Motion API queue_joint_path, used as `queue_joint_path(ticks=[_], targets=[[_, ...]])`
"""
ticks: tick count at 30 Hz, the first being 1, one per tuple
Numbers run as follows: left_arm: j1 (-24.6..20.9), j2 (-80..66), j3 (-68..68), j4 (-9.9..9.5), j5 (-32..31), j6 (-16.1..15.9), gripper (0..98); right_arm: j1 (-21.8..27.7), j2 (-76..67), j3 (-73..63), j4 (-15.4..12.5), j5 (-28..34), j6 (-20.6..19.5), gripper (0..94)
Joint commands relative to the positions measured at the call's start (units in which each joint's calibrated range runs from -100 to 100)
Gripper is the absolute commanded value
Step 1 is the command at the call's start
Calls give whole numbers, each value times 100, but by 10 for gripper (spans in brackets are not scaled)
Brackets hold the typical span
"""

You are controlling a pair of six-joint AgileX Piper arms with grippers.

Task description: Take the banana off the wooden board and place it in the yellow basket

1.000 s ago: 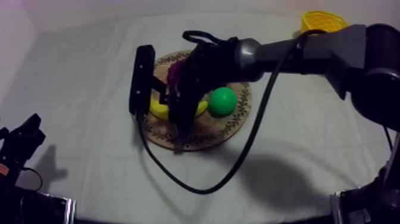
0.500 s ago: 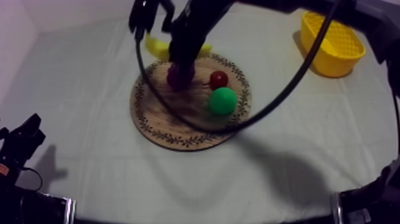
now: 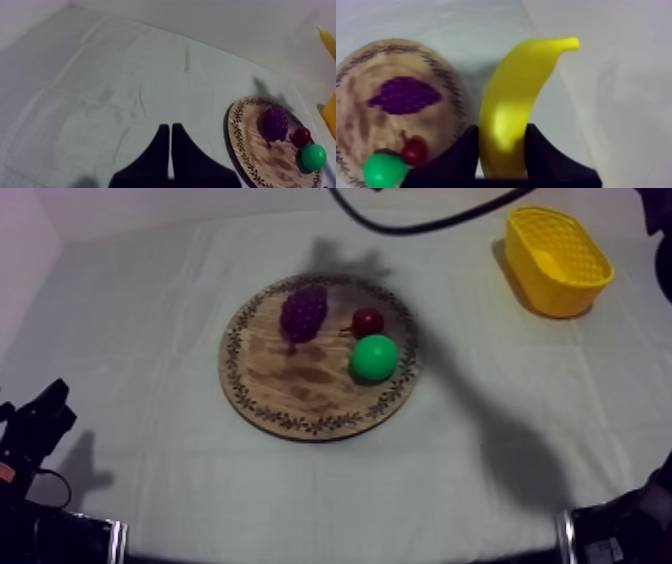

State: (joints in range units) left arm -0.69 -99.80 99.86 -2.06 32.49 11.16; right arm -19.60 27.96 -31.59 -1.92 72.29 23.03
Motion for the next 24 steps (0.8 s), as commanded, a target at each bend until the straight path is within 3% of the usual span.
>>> queue_joint_path(ticks=[1,24], targets=[[0,-3,3,-1,1,-1,1,338,4,-73,24,24,-24,266],[0,-3,3,-1,1,-1,1,2361,-26,935,40,139,147,268]])
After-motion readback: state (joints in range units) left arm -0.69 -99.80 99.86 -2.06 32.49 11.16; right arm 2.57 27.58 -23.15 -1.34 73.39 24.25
